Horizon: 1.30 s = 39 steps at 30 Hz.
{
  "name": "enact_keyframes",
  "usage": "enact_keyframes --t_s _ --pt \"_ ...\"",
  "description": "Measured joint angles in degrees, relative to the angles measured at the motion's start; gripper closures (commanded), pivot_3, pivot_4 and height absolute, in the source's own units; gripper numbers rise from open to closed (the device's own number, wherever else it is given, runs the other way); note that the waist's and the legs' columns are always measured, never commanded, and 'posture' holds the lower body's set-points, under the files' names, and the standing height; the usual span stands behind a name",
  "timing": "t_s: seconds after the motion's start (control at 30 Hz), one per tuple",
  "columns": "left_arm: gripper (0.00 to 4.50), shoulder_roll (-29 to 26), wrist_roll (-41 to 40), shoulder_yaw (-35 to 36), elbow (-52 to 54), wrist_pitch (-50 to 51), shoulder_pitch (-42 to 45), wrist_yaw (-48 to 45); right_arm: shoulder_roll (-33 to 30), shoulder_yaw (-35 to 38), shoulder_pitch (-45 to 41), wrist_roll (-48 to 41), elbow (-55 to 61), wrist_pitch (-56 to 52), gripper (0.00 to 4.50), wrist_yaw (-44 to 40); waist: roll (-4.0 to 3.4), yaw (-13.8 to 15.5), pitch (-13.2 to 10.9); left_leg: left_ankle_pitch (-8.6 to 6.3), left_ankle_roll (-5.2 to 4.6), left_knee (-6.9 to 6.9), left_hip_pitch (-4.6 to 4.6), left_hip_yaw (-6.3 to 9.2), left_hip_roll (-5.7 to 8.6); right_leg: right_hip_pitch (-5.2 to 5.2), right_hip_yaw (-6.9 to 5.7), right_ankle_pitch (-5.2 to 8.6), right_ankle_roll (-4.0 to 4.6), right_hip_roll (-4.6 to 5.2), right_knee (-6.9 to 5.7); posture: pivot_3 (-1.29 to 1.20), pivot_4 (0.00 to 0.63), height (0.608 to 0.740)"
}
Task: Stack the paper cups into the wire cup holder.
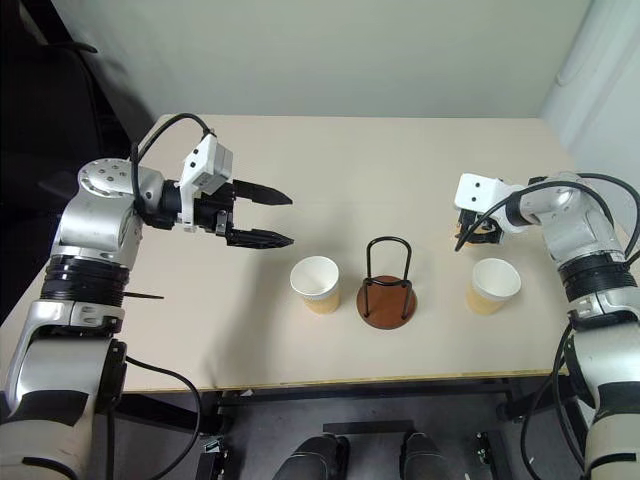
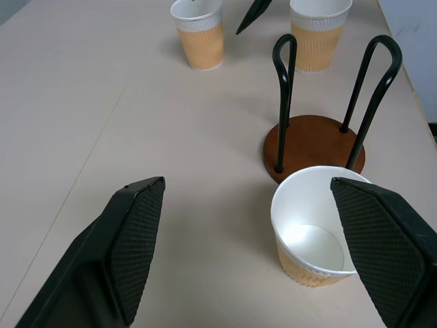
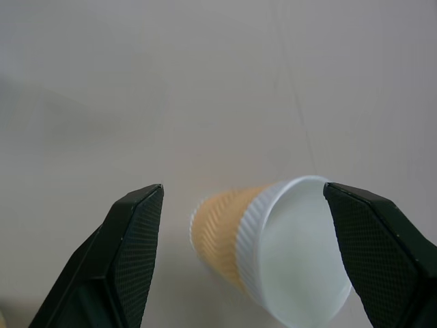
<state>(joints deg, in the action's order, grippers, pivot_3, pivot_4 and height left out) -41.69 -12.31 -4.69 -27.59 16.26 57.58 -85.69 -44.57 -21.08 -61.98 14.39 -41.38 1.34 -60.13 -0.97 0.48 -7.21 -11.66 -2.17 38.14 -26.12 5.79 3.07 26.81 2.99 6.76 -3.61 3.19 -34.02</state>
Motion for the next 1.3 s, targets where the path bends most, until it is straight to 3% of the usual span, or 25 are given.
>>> enact_keyframes --t_s 0.47,0.6,0.83,1.1,1.3 --pt "0.33 -0.17 -0.69 0.02 1.19 0.33 -0.48 0.75 1.83 -2.41 -6.31 9.81 -19.42 11.95 0.71 2.98 0.00 0.03 0.00 -0.08 0.12 -0.09 0.02 0.01 -0.01 0.01 -0.01 -0.02 0.06 0.01 0.01 0.00 0.150 0.740" --pt "0.33 -0.22 -0.99 0.00 1.21 -1.11 -0.48 0.41 2.46 -2.40 -6.72 10.81 -21.15 12.94 1.94 3.14 -0.01 0.02 0.00 -0.14 0.22 -0.09 0.02 0.00 -0.01 0.01 -0.01 -0.02 0.07 0.01 0.01 0.00 0.150 0.740" --pt "0.33 -0.29 -0.95 -0.38 0.60 -2.23 -0.37 -1.18 2.77 -2.35 -7.33 11.28 -20.94 13.47 4.48 0.59 -0.01 0.06 0.00 -0.16 0.25 -0.09 0.01 0.01 -0.01 0.00 -0.01 -0.02 0.10 0.02 0.03 0.00 0.150 0.740" --pt "0.33 -0.47 -0.99 -0.93 -1.79 -5.01 0.45 -4.19 -2.02 0.44 -6.64 5.98 -10.42 10.15 4.48 -12.43 -0.01 0.03 -0.01 -0.19 0.26 -0.16 -0.01 0.01 -0.02 0.02 -0.04 0.04 0.19 0.01 0.05 0.00 0.150 0.740" --pt "0.33 -1.81 -3.48 -2.11 -4.13 -9.46 2.02 -4.44 -6.03 5.63 -0.85 -3.38 12.59 -6.58 4.48 -23.89 -0.02 -0.01 -0.01 -0.18 0.24 -0.16 -0.04 0.01 -0.03 0.03 -0.08 0.11 0.29 -0.01 0.06 0.00 0.150 0.740"
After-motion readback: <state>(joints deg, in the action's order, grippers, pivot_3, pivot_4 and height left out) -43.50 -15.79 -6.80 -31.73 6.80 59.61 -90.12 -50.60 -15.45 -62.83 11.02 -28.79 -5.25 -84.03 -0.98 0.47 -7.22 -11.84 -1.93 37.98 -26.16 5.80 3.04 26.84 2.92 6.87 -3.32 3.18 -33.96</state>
